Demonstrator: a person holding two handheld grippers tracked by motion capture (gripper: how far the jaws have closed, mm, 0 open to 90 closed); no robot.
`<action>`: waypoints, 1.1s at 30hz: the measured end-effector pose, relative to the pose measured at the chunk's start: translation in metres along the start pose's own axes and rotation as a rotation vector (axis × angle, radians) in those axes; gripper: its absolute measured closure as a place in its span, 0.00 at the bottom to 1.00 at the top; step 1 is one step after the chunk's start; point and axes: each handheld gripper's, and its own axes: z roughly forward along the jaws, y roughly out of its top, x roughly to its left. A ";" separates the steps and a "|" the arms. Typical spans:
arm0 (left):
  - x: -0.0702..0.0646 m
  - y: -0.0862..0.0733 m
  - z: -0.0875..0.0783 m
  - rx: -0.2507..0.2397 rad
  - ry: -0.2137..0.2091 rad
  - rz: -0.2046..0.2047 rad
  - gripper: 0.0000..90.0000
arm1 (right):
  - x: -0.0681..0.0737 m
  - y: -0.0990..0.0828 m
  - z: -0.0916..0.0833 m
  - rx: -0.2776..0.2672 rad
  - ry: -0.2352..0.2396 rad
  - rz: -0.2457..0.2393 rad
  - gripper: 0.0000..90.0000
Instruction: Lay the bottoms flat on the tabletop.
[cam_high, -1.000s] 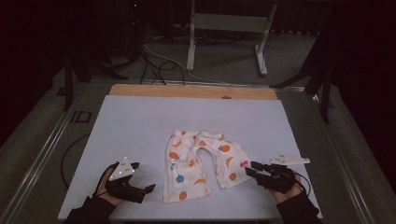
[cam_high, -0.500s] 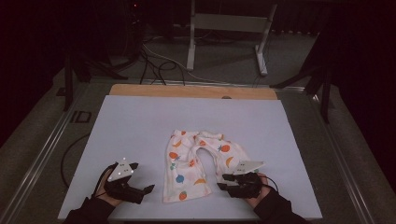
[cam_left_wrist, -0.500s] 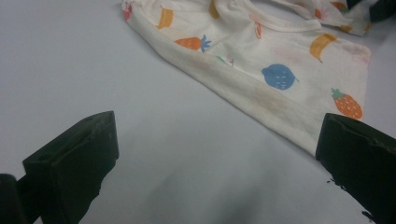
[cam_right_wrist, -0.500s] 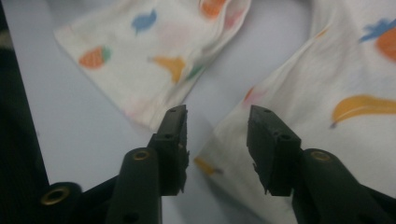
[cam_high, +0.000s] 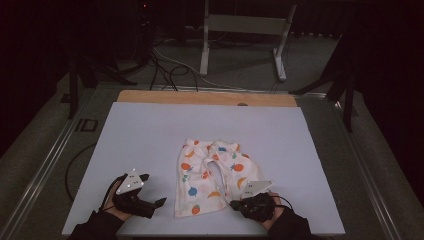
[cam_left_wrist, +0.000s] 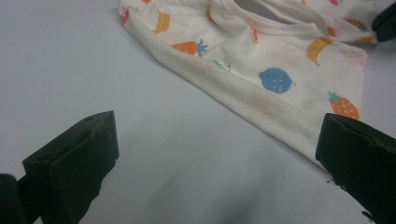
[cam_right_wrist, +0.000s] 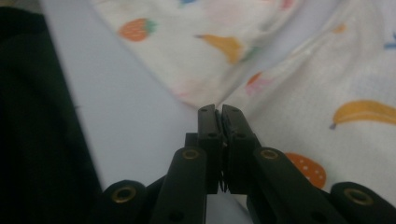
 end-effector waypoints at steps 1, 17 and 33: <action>0.000 0.001 0.000 -0.004 -0.002 -0.001 0.00 | 0.004 0.001 0.000 0.004 0.030 0.002 0.97; 0.022 0.055 0.022 -0.031 0.024 -0.084 0.00 | -0.078 0.046 -0.051 -0.301 -0.072 0.168 0.57; 0.074 0.104 0.100 0.096 0.077 -0.140 0.07 | -0.172 0.090 0.027 -0.142 -0.199 0.351 0.73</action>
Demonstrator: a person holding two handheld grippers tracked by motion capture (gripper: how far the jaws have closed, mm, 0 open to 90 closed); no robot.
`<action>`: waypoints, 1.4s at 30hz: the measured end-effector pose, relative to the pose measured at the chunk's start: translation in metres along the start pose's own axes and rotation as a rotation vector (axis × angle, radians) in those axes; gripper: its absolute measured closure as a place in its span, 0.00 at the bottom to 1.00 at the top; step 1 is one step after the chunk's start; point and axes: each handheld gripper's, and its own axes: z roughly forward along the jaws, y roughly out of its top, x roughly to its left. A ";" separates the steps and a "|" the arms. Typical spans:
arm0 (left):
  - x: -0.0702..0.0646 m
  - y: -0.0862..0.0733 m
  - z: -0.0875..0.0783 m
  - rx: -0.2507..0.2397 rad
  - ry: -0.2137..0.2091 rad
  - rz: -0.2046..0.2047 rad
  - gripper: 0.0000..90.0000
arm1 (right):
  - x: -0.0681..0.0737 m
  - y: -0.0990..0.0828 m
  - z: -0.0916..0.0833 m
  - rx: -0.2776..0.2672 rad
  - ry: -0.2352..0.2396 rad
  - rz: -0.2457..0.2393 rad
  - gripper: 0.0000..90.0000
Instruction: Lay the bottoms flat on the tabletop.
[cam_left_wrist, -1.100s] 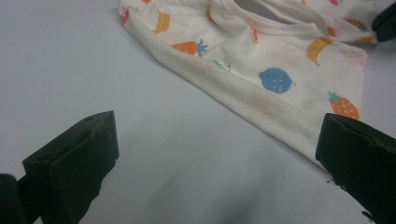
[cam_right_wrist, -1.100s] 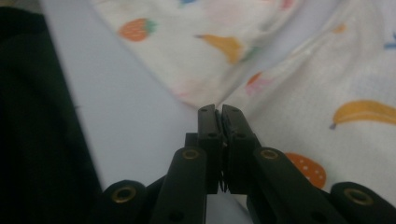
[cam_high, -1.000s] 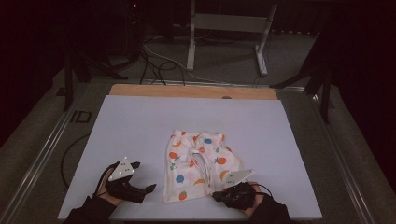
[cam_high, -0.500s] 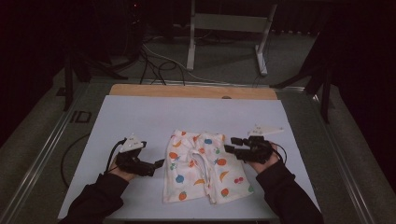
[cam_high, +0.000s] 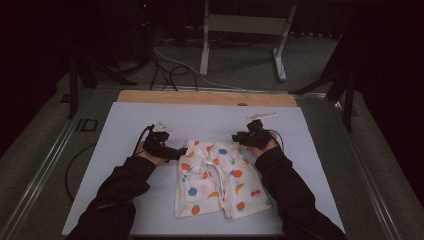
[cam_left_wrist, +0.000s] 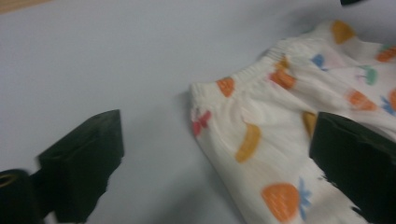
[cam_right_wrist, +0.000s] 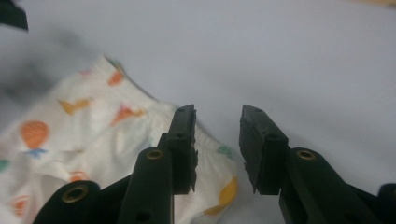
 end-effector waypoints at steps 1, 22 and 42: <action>0.002 0.000 0.006 0.009 0.008 -0.006 0.09 | 0.001 -0.001 0.004 0.011 -0.004 -0.003 0.74; 0.009 -0.008 0.045 0.043 0.011 -0.019 0.65 | -0.003 -0.036 0.005 0.109 -0.160 -0.068 1.00; 0.005 -0.003 0.052 0.048 -0.048 -0.022 0.99 | -0.007 -0.015 0.025 0.160 -0.090 0.003 0.80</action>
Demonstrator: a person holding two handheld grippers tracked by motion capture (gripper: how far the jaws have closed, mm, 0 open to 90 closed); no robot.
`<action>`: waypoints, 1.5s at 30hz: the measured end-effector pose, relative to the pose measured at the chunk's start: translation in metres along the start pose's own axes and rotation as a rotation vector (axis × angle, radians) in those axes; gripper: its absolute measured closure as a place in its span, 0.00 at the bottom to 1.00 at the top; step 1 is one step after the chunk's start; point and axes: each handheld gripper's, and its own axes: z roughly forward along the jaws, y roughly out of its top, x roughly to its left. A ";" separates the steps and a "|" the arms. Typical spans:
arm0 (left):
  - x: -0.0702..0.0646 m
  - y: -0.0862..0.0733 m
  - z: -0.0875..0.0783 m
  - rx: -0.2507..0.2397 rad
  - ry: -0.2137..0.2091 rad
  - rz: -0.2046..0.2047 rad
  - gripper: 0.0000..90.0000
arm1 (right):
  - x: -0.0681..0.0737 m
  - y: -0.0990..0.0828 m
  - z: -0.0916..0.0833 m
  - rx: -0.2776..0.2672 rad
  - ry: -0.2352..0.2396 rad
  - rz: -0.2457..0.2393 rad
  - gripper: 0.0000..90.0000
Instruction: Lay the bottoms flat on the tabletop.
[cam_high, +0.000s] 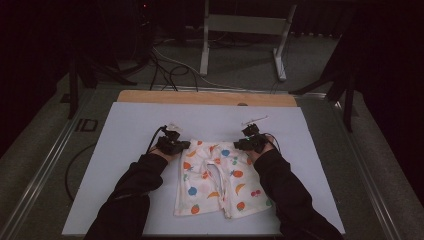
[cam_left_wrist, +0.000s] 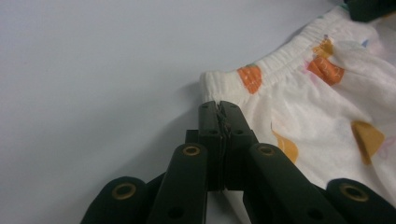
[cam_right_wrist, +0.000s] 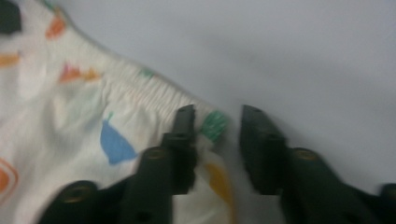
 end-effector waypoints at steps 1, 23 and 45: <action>0.001 -0.001 0.000 -0.005 -0.008 -0.007 1.00 | 0.002 -0.002 0.000 0.006 -0.019 -0.022 0.92; 0.017 0.041 0.008 -0.057 0.119 0.111 1.00 | -0.016 0.034 0.010 -0.149 -0.114 -0.013 0.95; 0.009 0.051 -0.010 -0.029 0.036 0.061 0.00 | -0.016 0.038 -0.015 -0.175 0.028 -0.053 0.16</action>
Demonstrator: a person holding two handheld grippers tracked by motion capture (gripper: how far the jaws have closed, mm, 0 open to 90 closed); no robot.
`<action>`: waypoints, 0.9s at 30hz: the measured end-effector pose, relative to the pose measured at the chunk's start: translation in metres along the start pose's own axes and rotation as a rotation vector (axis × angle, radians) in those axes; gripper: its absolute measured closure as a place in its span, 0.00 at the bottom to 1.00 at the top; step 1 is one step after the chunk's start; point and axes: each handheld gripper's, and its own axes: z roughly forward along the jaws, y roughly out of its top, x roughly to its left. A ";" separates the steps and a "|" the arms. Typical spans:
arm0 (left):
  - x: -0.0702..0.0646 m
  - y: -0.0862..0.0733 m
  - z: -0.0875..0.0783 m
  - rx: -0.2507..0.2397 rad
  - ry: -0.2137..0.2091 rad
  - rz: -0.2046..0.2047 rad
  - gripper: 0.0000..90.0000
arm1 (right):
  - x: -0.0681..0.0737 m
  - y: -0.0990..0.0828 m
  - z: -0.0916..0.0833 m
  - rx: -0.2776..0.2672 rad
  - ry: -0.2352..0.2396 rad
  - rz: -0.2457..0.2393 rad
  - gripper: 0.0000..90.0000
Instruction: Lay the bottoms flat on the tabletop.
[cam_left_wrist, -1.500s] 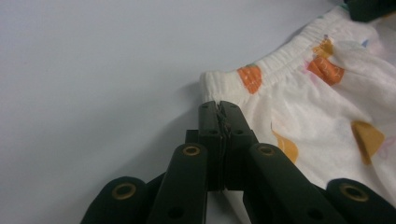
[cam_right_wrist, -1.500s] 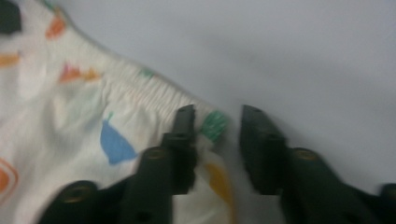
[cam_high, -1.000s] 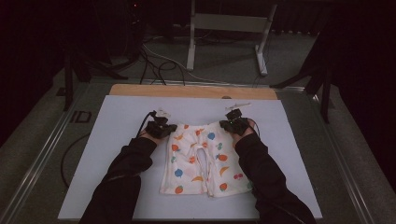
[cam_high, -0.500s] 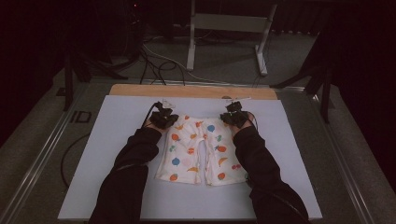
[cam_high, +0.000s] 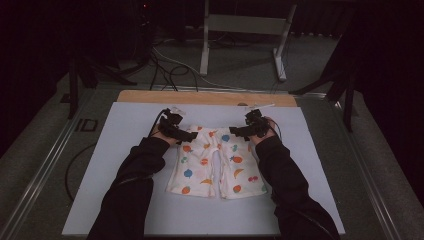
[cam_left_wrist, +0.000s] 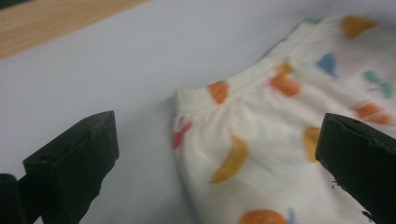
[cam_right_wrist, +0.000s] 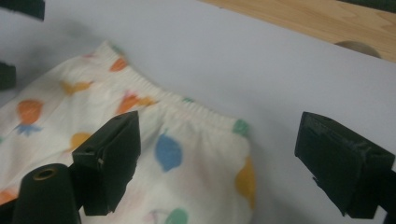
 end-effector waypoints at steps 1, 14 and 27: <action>-0.002 0.000 -0.002 -0.006 -0.004 0.012 0.00 | 0.004 -0.002 -0.003 -0.005 0.004 -0.004 0.16; -0.019 -0.028 -0.042 -0.037 -0.101 0.083 0.00 | 0.037 -0.028 -0.027 -0.031 0.129 -0.073 0.11; -0.037 -0.087 -0.078 -0.010 -0.159 0.114 0.00 | 0.065 -0.073 -0.053 -0.033 0.164 -0.127 0.11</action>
